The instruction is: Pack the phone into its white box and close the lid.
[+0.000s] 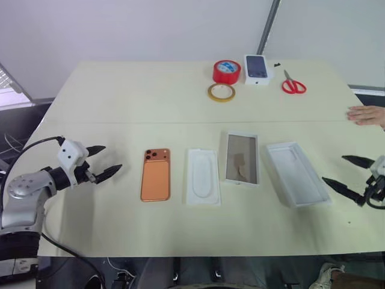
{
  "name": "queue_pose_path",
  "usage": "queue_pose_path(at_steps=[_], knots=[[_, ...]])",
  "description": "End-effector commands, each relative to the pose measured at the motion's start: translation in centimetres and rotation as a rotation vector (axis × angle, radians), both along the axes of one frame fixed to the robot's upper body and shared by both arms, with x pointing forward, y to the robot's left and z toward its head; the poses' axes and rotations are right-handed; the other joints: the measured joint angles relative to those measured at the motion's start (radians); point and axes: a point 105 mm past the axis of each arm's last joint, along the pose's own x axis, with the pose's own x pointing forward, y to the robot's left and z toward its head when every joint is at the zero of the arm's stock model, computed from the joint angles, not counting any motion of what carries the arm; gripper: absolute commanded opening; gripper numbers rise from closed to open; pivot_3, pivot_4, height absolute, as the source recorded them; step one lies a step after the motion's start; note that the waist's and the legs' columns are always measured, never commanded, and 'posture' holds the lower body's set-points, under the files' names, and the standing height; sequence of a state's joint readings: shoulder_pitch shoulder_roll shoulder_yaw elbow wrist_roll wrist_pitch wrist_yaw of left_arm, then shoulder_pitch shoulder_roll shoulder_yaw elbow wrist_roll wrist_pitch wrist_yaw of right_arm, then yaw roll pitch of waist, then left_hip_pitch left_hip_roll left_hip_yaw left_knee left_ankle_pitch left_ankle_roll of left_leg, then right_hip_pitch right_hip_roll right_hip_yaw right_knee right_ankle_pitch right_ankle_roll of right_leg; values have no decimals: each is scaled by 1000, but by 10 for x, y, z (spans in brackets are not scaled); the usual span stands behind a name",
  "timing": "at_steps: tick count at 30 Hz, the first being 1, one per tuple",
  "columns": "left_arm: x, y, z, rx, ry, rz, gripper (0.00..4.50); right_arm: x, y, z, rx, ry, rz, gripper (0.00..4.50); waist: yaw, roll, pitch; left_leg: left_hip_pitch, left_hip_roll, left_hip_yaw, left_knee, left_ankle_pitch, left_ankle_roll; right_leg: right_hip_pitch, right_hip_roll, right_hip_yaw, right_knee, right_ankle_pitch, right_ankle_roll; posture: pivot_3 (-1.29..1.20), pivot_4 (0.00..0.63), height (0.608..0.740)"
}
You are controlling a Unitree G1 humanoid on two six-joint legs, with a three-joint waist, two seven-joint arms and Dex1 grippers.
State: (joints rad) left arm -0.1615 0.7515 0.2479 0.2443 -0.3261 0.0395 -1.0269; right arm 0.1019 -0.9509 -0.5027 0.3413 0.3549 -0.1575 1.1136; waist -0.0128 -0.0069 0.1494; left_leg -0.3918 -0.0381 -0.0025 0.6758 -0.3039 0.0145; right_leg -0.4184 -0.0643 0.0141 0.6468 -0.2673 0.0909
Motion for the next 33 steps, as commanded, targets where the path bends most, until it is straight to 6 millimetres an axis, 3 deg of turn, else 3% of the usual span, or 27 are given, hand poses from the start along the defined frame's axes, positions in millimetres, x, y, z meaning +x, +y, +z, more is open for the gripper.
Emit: queue_pose_path(at_steps=[1,8,14,27,33], knots=[[1,-4,10,-16,-40,-16,4460,0,-4,14,-16,-70,-19,4500,-3,1,0,0,0,0,0,0,0,0,0,0,0,0,0,0,150,740],[9,-8,14,22,-50,-30,4460,8,9,15,-10,-97,2,4500,1,1,0,1,0,0,0,0,0,0,0,0,0,0,0,0,150,740],[22,-5,34,-20,-103,-31,4460,12,23,14,12,-115,24,4500,2,1,0,0,0,0,0,0,0,0,0,0,0,0,0,0,150,740],[21,-19,35,10,-136,-53,4460,15,22,14,11,-105,30,4500,2,1,0,0,0,0,0,0,0,0,0,0,0,0,0,0,150,740],[20,-38,38,-64,-83,-56,4460,19,42,20,5,-95,121,4500,2,1,0,0,0,0,0,0,0,0,0,0,0,0,0,0,150,740]])
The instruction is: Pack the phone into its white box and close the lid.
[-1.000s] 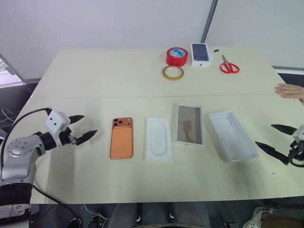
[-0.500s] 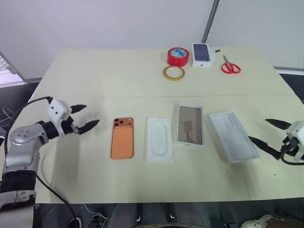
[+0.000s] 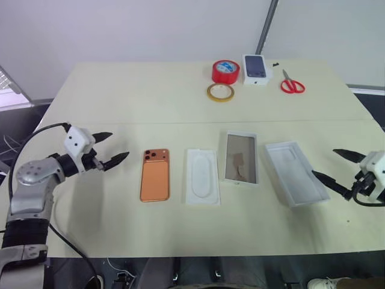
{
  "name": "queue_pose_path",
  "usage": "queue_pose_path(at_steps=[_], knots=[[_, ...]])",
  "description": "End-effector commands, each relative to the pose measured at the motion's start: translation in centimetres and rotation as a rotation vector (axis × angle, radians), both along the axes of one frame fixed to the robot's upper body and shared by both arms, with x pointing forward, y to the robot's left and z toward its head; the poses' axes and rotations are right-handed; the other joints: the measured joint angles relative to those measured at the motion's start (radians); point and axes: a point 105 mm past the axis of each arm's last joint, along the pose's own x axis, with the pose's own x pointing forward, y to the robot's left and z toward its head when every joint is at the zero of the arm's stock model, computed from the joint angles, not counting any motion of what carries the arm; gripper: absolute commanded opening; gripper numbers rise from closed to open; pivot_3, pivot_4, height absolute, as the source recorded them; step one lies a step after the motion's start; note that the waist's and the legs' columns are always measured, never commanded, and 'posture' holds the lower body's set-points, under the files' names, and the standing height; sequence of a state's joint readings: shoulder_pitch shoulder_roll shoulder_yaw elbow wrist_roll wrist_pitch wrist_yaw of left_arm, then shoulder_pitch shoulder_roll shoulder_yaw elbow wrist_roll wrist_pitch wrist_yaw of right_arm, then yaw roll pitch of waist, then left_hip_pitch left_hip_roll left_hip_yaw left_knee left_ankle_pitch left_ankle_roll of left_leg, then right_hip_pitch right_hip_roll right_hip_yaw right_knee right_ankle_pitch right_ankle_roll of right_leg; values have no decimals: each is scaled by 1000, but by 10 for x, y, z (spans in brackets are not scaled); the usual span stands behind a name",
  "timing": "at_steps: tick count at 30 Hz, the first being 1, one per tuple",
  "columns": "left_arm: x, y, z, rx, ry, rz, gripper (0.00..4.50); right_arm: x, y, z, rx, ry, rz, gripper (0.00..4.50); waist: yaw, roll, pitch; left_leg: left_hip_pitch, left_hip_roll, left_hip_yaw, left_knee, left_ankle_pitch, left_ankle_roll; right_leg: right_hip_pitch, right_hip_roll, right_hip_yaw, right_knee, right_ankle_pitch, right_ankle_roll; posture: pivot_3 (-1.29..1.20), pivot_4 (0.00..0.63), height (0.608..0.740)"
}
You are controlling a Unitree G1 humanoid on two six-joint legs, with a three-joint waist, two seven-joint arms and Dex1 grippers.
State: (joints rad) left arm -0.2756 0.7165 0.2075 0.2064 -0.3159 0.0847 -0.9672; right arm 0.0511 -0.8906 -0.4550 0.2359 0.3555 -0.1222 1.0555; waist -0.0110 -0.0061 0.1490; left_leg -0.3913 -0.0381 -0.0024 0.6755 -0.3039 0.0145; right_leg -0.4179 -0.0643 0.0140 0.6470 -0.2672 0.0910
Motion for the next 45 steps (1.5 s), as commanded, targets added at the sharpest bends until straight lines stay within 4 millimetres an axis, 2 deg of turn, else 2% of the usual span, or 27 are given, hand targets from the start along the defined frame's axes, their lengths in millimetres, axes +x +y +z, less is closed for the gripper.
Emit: queue_pose_path(at_steps=[1,6,8,9,10,13,15,20,26,31,36,40,43,45], knots=[[-5,-21,16,-84,31,-57,4460,1,19,16,-39,-23,96,4500,-1,0,0,0,0,0,0,0,0,0,0,0,0,0,0,0,150,740],[-6,-46,22,-163,138,-71,4460,0,64,29,-29,-29,255,4500,-1,0,0,0,0,0,0,0,0,0,0,0,1,0,0,0,150,740],[-14,-66,10,-107,257,-113,4460,0,83,31,-51,-26,329,4500,-1,0,0,0,0,0,0,0,0,0,0,0,1,0,0,0,150,740],[-16,-72,8,-98,283,-125,4460,0,87,31,-60,-25,346,4500,0,0,0,0,0,0,1,0,0,0,0,0,1,0,0,0,150,740],[-25,-80,1,-120,399,-175,4460,0,90,31,-63,-20,361,4500,1,0,0,0,0,0,1,0,0,0,0,0,1,0,0,0,150,740],[-36,-104,1,-257,603,-263,4460,1,102,28,-74,-12,420,4500,4,-1,1,0,0,-1,1,0,0,1,0,0,1,0,0,0,150,740],[-40,-111,2,-297,673,-290,4460,2,108,26,-83,-11,449,4500,3,-1,1,0,0,-1,2,0,0,1,0,0,1,0,0,0,150,740],[-33,-127,-4,-419,860,-269,4460,3,140,17,-59,-37,545,4500,1,-1,1,0,0,-1,3,0,0,1,1,0,1,0,0,0,150,740],[-35,-145,-12,-475,1016,-276,4460,12,147,16,-52,-89,508,4500,2,-1,1,-1,0,-1,5,1,-1,0,2,0,3,0,0,0,150,740],[-33,-155,-22,-415,1069,-251,4460,10,144,12,-53,-88,491,4500,4,-1,1,-1,0,-2,5,1,-2,0,2,0,3,0,0,0,150,740],[-40,-170,-31,-385,1158,-287,4460,12,147,13,-53,-113,476,4500,2,-1,1,-1,-1,-2,5,3,-5,1,2,0,2,0,0,0,150,740],[-39,-171,-42,-352,1166,-256,4460,12,146,15,-55,-128,459,4500,1,-1,0,0,-1,-2,4,3,-5,1,2,0,3,0,0,0,150,740],[-35,-166,-55,-326,1179,-180,3634,11,144,15,-65,-131,450,4500,3,-1,0,0,-1,-2,5,3,-5,2,2,0,2,0,0,0,150,740],[-36,-166,-58,-340,1201,-177,2681,11,144,15,-65,-132,446,4500,3,-1,0,0,-1,-2,5,3,-5,2,2,0,2,0,0,0,150,740]])
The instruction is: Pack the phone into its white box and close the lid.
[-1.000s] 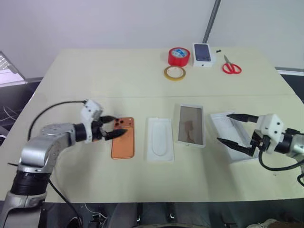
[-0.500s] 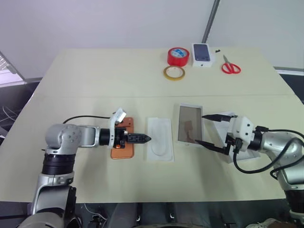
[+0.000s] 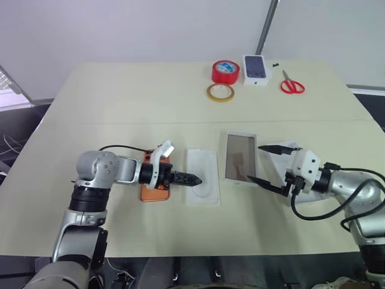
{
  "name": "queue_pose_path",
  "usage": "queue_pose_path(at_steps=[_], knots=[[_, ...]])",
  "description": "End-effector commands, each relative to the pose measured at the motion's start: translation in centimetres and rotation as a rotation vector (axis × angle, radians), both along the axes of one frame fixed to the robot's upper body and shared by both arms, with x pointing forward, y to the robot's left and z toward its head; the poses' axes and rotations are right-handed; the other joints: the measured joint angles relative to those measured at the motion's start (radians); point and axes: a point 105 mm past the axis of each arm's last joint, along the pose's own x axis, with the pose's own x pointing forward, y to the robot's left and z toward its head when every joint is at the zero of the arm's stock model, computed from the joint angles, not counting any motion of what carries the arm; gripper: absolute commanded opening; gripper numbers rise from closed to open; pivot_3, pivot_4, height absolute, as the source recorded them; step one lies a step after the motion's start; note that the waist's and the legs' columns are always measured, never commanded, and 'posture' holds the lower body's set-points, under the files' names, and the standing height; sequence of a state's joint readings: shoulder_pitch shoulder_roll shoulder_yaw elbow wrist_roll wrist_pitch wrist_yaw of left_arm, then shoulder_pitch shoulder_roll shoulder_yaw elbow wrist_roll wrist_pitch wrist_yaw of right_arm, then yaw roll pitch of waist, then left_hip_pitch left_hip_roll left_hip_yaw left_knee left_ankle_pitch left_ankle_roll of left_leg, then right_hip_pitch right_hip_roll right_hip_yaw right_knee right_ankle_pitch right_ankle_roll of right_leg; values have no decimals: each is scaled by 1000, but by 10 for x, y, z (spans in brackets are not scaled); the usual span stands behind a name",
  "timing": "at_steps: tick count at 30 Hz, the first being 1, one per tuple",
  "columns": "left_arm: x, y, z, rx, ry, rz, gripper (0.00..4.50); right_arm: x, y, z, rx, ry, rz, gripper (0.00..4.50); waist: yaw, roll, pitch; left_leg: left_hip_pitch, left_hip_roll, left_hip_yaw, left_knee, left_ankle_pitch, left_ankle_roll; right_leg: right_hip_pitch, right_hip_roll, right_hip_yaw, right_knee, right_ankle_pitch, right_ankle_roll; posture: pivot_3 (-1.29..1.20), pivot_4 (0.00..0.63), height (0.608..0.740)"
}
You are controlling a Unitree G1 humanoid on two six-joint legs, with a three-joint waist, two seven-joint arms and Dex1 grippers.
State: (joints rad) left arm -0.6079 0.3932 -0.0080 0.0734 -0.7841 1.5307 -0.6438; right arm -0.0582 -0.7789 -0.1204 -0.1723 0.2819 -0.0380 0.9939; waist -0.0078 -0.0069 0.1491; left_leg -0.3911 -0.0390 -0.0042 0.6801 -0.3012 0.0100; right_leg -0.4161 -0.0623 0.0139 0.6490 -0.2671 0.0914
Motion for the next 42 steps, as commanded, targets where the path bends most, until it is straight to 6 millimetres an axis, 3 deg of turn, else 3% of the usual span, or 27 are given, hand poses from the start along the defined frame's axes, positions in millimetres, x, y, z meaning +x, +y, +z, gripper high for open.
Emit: queue_pose_path(at_steps=[1,4,5,6,13,19,25,28,35,42], knots=[[-3,4,-17,60,48,18,2187,-2,2,13,-5,-68,8,4500,0,0,0,0,0,0,0,0,0,0,0,0,0,0,0,0,150,740],[-4,-1,-17,47,59,24,586,-1,2,13,-7,-72,4,4500,0,0,0,0,0,0,0,-1,1,0,0,0,0,0,0,0,150,740],[-3,-2,-17,37,65,33,171,0,2,13,-8,-73,5,4500,0,1,-1,0,0,0,0,-1,1,0,0,0,0,0,0,0,150,740],[-2,-3,-15,22,76,41,29,0,3,14,-7,-77,5,4500,1,2,-2,1,0,0,0,-1,1,1,0,0,0,0,0,0,150,740],[17,0,2,-102,127,146,29,-1,8,11,-4,-63,33,4500,13,2,-2,2,0,0,1,-1,2,3,0,0,-1,0,0,0,150,740],[32,13,27,-193,81,216,29,-16,29,-21,-58,88,166,4500,12,1,-1,1,0,0,1,0,0,2,0,0,-1,0,0,0,150,740],[41,24,31,-170,39,285,29,1,26,-46,-158,223,128,4500,14,0,0,0,0,0,1,1,-3,1,0,0,-1,0,0,0,150,740],[44,25,34,-190,29,312,0,1,24,-48,-145,305,149,3716,17,0,0,0,0,0,1,2,-3,0,0,0,-1,0,0,0,150,740],[42,19,42,-238,6,317,0,11,29,-45,-155,269,187,38,17,0,0,0,0,0,1,2,-4,0,0,0,-1,0,0,0,150,740],[49,18,65,-394,13,318,0,2,61,-48,-148,207,296,38,13,-1,0,0,-1,0,1,2,-5,-1,0,0,0,0,0,0,150,740]])
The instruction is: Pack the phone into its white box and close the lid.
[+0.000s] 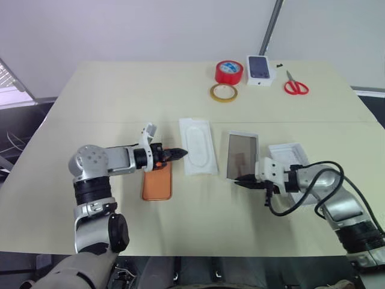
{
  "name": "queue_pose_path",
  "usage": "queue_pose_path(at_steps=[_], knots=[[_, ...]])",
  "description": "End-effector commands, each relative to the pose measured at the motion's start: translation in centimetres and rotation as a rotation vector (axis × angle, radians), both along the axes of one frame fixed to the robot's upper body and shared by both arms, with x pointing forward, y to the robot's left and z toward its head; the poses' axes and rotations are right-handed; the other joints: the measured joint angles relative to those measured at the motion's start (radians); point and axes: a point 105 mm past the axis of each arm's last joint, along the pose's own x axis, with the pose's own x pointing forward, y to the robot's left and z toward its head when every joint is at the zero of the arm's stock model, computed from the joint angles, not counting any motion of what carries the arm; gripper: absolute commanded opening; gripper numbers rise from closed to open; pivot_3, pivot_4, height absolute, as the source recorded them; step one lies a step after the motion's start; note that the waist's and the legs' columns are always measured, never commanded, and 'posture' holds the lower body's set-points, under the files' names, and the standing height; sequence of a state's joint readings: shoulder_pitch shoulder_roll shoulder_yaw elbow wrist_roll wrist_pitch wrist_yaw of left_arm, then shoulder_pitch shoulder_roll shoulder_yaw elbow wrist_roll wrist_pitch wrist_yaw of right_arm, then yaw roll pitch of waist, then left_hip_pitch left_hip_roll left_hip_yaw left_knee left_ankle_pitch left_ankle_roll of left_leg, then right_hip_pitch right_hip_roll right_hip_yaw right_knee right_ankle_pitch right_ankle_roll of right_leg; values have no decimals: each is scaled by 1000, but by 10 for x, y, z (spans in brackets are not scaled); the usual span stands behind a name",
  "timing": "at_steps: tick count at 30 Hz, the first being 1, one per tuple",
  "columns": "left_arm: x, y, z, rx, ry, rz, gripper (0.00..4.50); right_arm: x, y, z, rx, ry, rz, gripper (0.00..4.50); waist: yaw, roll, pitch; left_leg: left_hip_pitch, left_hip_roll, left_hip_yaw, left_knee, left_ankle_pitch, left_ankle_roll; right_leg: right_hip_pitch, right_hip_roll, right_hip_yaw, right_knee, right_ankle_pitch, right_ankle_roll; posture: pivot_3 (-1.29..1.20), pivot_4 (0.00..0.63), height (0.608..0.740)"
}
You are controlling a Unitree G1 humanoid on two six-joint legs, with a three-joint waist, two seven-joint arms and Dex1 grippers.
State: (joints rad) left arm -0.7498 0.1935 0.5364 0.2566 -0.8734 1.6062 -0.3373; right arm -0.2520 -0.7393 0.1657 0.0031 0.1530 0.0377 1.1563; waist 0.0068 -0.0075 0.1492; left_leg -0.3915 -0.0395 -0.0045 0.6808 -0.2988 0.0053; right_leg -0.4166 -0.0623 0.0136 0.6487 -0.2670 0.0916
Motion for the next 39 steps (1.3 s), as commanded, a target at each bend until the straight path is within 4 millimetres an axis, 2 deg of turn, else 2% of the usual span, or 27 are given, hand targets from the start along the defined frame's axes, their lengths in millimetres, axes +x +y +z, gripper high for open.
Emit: queue_pose_path(at_steps=[1,4,10,11,12,15,18,23,26,30,33,36,37,39], knots=[[2,-2,19,-63,-43,-18,0,-9,28,6,31,-57,107,38,-3,0,0,0,0,0,0,0,0,0,0,0,0,0,0,0,150,740],[2,-5,17,-57,-33,-22,0,-12,41,10,63,-90,144,38,-4,0,0,0,0,0,0,0,-1,-1,0,0,1,0,0,0,150,740],[0,-16,15,-44,-30,-44,0,-16,60,12,120,-30,165,38,-2,0,0,0,0,0,0,0,-1,-1,0,0,1,0,0,0,150,740],[0,-17,14,-39,-27,-48,0,-15,60,13,128,-30,159,607,-1,0,0,0,0,0,0,0,-1,-1,0,0,1,0,0,0,150,740],[-1,-19,13,-33,-24,-52,0,-13,60,14,131,-39,150,936,-1,0,0,0,0,0,0,0,-1,-1,0,0,1,0,0,0,150,740],[-8,-25,8,10,-39,-89,0,-16,51,21,120,-64,132,2366,-1,0,0,0,0,0,0,0,-1,-1,0,0,1,0,0,0,150,740],[-9,-25,5,38,-59,-94,0,-25,40,30,137,-36,111,2366,1,0,0,-1,0,0,0,0,-1,-1,0,0,1,0,0,0,150,740],[-8,-29,4,51,-74,-111,0,-42,0,34,85,4,28,2366,6,-1,0,-1,0,0,-1,0,-1,-1,0,0,0,0,0,0,150,740],[-11,-34,3,39,-67,-138,0,-40,-16,33,61,-10,-39,2366,3,-1,0,-1,0,0,-1,0,-1,-1,0,0,-1,0,0,0,150,740],[-17,-42,-4,48,-61,-173,0,-27,-35,37,54,-66,-136,2366,1,-1,0,-1,0,0,-1,0,-1,-1,0,0,-1,0,0,0,150,740],[-19,-46,-5,43,-60,-185,913,-22,-38,40,53,-100,-155,2428,4,-1,1,-1,0,0,-1,0,-1,-1,0,0,-1,0,0,0,150,740],[-23,-46,-1,37,-81,-213,2405,-16,-41,42,55,-130,-169,2428,4,-1,1,-1,0,0,-1,0,-1,-1,0,0,-1,0,0,0,150,740],[-22,-44,0,40,-82,-207,2752,-14,-42,42,51,-139,-173,2428,4,-1,1,-1,0,0,-1,0,-1,-1,0,0,-1,0,0,0,150,740],[-21,-42,0,44,-80,-200,3891,-9,-46,43,48,-159,-188,2428,4,-1,1,-1,0,0,-1,0,-1,-1,0,0,-1,0,0,0,150,740]])
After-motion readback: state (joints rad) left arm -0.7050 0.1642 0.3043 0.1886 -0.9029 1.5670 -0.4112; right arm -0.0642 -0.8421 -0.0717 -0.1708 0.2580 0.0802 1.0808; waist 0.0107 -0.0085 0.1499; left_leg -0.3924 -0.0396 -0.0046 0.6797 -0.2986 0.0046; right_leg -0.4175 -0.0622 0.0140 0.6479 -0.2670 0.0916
